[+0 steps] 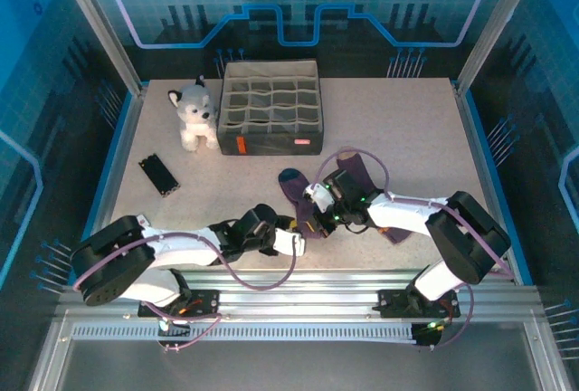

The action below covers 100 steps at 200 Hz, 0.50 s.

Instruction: Roll the socks

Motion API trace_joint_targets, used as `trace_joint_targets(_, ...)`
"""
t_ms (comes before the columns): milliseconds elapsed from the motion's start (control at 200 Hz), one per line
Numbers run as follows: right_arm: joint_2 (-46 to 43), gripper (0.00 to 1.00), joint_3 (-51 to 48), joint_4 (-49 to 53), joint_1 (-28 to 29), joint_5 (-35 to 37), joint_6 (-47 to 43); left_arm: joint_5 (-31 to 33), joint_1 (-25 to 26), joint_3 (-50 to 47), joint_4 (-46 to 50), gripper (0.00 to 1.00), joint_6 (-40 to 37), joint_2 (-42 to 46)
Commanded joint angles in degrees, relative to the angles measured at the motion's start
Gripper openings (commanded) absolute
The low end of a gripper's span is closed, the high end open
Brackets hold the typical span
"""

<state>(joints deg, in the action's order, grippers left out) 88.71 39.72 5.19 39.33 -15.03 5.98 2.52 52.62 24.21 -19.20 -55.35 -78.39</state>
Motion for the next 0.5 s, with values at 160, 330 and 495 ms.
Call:
trace_joint_targets(160,2.5,0.0,-0.2,6.1,-0.2,0.8,0.2,-5.6,-1.2,2.5,4.8,0.47,2.1,3.5)
trace_joint_targets(330,2.8,0.0,0.0,6.3,-0.2,0.6,0.2,-6.8,-1.2,4.3,5.4,0.47,2.5,-0.7)
trace_joint_targets(495,2.7,0.0,0.0,6.5,-0.3,0.4,0.3,-9.4,-2.5,6.7,6.6,0.48,4.0,-3.8)
